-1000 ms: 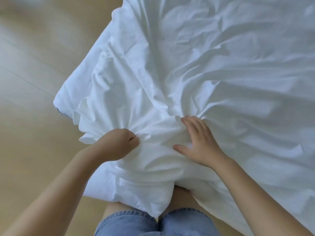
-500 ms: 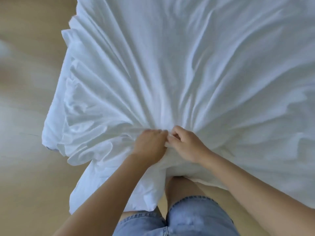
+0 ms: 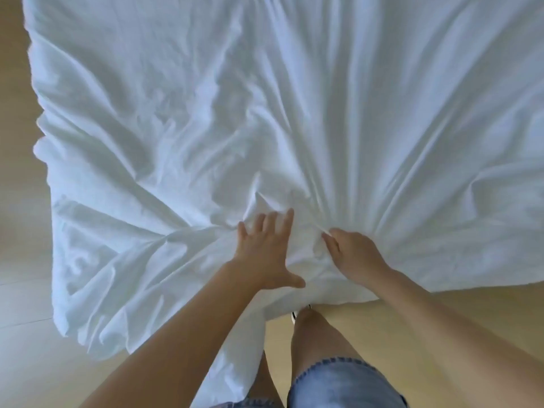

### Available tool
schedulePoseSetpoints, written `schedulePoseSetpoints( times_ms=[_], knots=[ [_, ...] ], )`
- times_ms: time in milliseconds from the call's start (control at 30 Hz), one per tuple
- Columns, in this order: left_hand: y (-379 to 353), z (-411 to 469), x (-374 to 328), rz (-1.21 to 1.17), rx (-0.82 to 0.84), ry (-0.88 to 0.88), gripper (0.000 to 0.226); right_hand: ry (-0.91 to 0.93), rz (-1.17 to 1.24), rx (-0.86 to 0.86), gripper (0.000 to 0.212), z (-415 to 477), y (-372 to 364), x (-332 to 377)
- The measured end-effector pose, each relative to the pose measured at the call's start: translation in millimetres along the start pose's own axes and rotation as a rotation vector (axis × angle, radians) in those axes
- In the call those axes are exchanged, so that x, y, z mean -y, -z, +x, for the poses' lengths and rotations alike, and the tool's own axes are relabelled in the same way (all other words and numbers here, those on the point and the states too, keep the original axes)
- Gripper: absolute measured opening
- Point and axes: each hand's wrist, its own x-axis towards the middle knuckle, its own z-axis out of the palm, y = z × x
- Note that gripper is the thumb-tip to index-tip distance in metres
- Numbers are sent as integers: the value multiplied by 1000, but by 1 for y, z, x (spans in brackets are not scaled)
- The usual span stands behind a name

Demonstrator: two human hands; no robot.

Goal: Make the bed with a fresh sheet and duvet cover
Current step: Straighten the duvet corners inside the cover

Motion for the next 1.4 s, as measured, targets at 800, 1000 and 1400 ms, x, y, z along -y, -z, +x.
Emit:
schedulePoseSetpoints(
  times_ms=[800,1000,1400],
  knots=[
    [-28,98,-176,242,150,-186,29,-353,289,-67,24,-78,20,-151],
    [-5,105,-180,345,258,-292,60,-545,249,-354,51,-81,40,-199],
    [17,154,-332,0,-109,-525,91,-621,-191,-536,79,-78,87,-355]
  ],
)
